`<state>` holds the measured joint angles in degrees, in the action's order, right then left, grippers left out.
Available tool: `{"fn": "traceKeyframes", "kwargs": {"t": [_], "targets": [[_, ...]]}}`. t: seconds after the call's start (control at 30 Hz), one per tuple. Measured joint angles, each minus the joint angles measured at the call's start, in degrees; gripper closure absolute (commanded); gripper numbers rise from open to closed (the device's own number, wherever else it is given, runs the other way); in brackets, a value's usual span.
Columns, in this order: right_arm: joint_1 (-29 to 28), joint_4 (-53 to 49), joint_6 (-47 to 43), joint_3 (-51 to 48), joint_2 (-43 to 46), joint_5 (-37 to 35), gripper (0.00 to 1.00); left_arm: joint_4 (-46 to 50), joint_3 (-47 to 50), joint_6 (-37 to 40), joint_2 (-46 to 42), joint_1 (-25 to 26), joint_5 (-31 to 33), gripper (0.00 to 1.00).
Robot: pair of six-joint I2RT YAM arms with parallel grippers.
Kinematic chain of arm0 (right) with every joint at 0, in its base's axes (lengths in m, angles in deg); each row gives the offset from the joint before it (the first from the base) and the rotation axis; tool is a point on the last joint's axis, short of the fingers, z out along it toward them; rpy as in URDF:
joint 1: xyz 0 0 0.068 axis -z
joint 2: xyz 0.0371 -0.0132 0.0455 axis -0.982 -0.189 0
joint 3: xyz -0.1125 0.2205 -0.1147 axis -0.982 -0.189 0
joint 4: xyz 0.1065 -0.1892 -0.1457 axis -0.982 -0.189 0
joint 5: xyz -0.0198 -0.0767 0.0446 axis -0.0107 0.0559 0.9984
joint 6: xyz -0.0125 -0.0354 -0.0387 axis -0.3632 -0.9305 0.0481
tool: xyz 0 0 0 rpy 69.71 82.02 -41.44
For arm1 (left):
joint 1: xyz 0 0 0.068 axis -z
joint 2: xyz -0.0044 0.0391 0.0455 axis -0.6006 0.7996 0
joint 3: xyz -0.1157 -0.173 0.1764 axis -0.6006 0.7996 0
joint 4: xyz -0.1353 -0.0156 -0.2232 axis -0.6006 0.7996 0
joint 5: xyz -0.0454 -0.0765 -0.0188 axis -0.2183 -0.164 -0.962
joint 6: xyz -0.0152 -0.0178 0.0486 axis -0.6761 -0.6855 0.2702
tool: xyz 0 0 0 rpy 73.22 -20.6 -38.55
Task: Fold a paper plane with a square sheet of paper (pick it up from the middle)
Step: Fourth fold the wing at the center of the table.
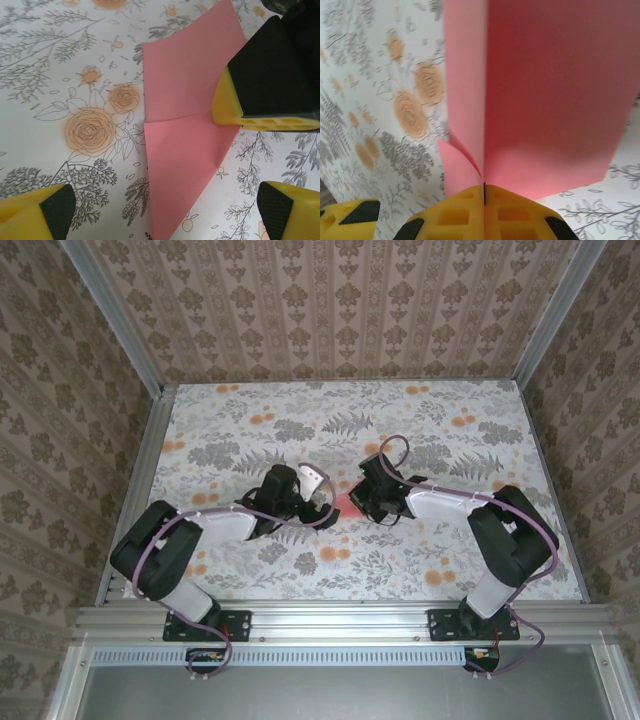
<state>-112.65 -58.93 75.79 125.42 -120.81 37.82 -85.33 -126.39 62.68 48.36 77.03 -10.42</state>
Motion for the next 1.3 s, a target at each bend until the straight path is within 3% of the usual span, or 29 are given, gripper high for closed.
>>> {"fn": "traceKeyframes", "kwargs": {"t": [0.23, 0.5, 0.67, 0.93, 1.1, 1.23, 1.3], "targets": [[0.9, 0.8, 4.4, -1.2, -0.1, 2.2, 1.00, -3.2, -0.9, 6.9, 5.4, 1.2, -4.2, 0.31], [1.0, 1.2, 6.8, -1.4, -0.1, 4.0, 1.00, -7.2, -1.3, 15.7, 9.7, 3.0, -4.5, 0.38], [1.0, 1.2, 7.4, -1.4, -0.1, 4.1, 1.00, -8.5, -2.5, 20.5, 11.6, 3.5, -4.1, 0.48], [1.1, 1.2, 8.6, -1.4, 0.0, 4.3, 1.00, -10.4, -3.0, 24.1, 13.1, 3.7, -2.9, 0.61], [1.5, 1.2, 9.1, -1.4, 0.5, 5.2, 1.00, -10.7, -3.1, 25.6, 13.4, 4.2, -2.2, 0.63], [1.7, 1.3, 9.7, -1.4, 0.6, 5.7, 0.98, -11.0, -3.1, 26.4, 14.4, 4.3, -1.5, 0.73], [1.8, 1.6, 10.0, -1.4, 0.6, 6.1, 0.93, -11.3, -3.1, 26.7, 14.6, 4.5, -1.1, 0.79]]}}
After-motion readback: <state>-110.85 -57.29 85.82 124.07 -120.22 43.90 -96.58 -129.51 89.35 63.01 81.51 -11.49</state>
